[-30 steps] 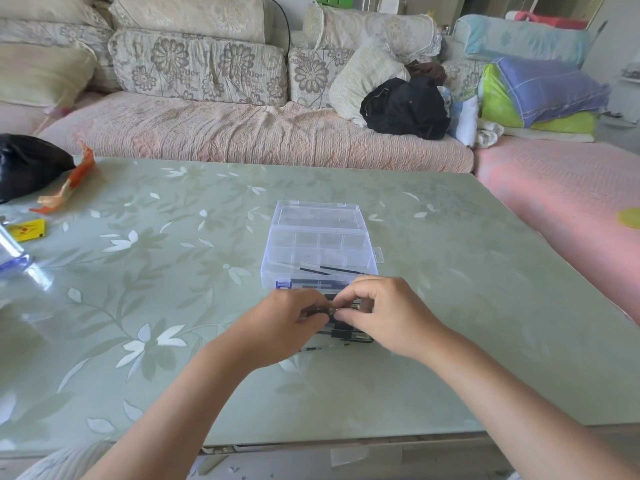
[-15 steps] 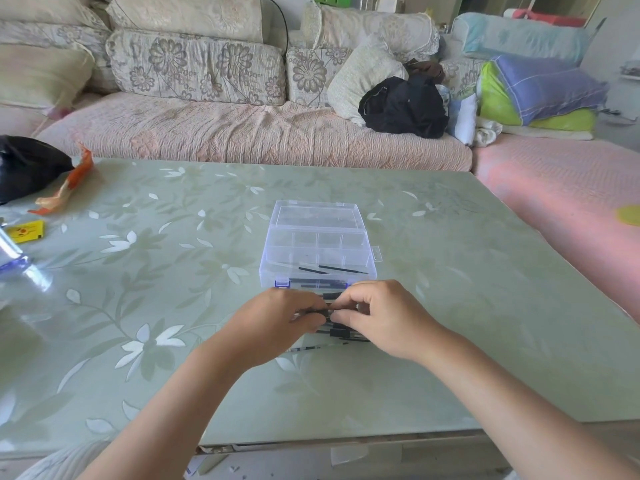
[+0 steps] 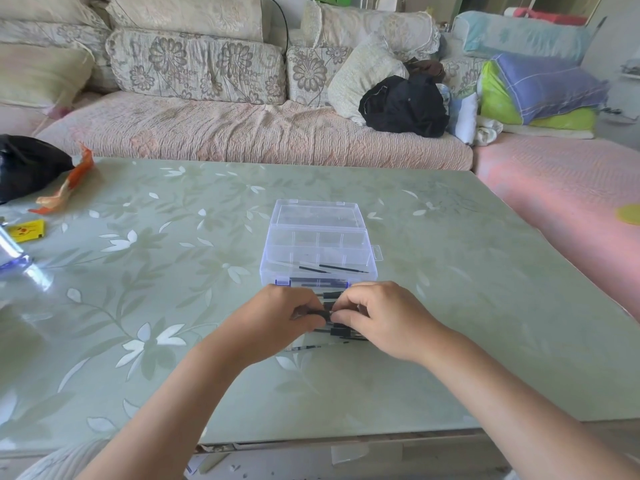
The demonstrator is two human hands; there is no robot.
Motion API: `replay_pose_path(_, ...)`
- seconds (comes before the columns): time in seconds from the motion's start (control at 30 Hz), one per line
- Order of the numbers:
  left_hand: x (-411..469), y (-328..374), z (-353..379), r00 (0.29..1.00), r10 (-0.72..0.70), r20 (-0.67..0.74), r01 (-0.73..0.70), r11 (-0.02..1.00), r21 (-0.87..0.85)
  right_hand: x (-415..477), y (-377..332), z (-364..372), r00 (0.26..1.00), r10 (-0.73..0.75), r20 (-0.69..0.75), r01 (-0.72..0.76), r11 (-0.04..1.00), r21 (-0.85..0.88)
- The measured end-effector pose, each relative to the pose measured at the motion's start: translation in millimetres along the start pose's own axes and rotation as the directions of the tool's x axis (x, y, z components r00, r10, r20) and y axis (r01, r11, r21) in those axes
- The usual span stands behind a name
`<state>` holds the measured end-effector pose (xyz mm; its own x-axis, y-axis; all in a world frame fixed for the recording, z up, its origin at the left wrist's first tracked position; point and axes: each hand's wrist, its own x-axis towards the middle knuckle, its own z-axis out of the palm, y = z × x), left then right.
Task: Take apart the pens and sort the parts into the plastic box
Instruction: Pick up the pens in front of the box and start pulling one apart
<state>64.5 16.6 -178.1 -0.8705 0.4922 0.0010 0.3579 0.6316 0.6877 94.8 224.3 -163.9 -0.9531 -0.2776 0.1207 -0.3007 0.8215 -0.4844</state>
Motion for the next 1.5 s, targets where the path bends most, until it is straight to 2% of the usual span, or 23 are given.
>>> replay_pose_path(0.17,2,-1,-1,1.000,-0.012,-0.006,0.012,0.999,0.041,2,2,0,0.999,-0.014,-0.050,0.013,0.999,-0.034)
replay_pose_path(0.3,1,-1,-1,0.999,0.037,0.030,-0.038,0.998,0.054,2,3,1,1.000,-0.011,-0.022,0.010,0.999,-0.053)
replay_pose_path(0.47,0,2,-1,0.997,0.017,-0.080,-0.009,0.995,0.098,2,4,3,1.000,-0.006,-0.031,0.004,0.996,-0.084)
replay_pose_path(0.67,3,6,-2,1.000,-0.008,0.025,0.006,0.995,0.096,2,5,-1,0.996,-0.004,-0.084,-0.004,0.996,-0.091)
replay_pose_path(0.8,5,8,-3,0.999,0.031,-0.039,-0.024,0.986,0.163,2,8,-2,0.997,0.033,-0.066,-0.037,0.998,-0.047)
replay_pose_path(0.93,5,8,-4,0.998,-0.013,-0.066,0.024,0.985,0.173,2,12,-5,0.998,0.054,-0.036,-0.055,0.998,-0.011)
replay_pose_path(1.03,5,7,-3,0.995,-0.033,-0.093,0.049,0.982,0.182,2,22,-17,0.991,0.108,-0.082,-0.107,0.994,0.006)
replay_pose_path(1.13,5,6,-1,0.994,-0.036,-0.101,0.054,0.982,0.178,-1,37,-34,0.972,0.204,-0.115,-0.214,0.973,-0.081)
replay_pose_path(1.27,7,2,2,0.996,-0.049,-0.079,0.061,0.986,0.156,-8,52,-39,0.944,0.326,-0.057,-0.329,0.910,-0.250)
replay_pose_path(1.4,6,0,5,0.995,-0.056,-0.084,0.069,0.985,0.157,-10,50,-32,0.936,0.352,-0.006,-0.339,0.898,-0.282)
replay_pose_path(1.5,3,-2,7,0.993,-0.047,-0.107,0.069,0.973,0.218,-10,47,-25,0.945,0.328,0.008,-0.308,0.894,-0.325)
